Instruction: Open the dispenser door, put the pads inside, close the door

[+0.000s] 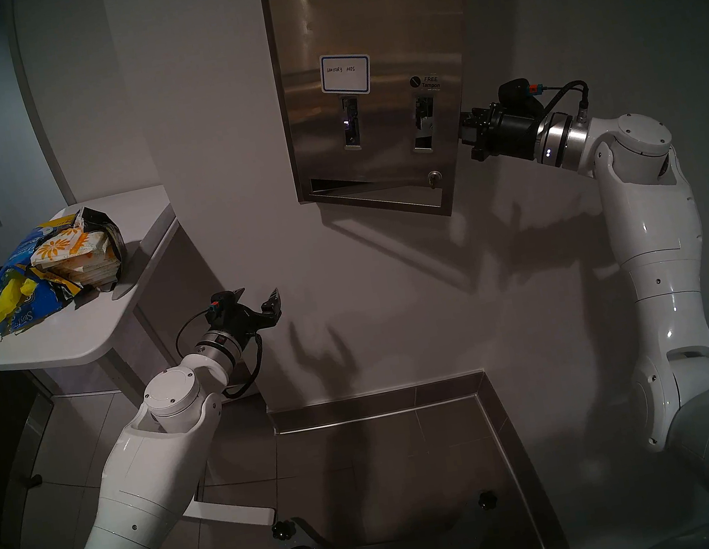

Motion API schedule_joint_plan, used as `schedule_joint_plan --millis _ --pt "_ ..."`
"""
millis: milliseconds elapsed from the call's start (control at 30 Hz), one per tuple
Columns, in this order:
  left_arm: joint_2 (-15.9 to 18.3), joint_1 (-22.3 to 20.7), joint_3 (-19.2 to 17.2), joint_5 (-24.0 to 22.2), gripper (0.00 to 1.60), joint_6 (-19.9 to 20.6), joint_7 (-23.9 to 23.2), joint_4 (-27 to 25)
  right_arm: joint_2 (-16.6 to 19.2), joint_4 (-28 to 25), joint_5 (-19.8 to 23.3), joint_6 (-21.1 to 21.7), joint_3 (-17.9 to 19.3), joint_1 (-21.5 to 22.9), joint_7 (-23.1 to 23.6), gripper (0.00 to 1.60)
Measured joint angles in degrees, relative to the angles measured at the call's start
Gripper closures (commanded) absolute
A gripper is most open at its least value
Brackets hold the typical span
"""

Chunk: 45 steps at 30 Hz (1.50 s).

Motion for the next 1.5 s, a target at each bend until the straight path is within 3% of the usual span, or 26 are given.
schedule_joint_plan --millis 467,867,1100,1500 --pt "0.03 0.00 0.04 -0.04 0.00 0.01 0.02 0.00 -2.39 -4.31 3.74 7.55 -2.21 1.98 4.35 1.60" --pt "0.05 0.00 0.06 -0.05 0.00 0.00 0.10 -0.03 -1.93 -6.06 5.66 11.00 -0.99 1.64 7.55 1.60" --pt "0.06 0.00 0.07 -0.05 0.00 0.00 0.13 -0.04 -1.73 -1.37 7.11 6.95 0.36 1.43 10.12 1.60" --pt "0.09 0.01 0.11 -0.07 0.00 0.01 0.15 -0.04 -3.19 14.90 10.78 -3.40 2.00 4.33 17.63 1.60"
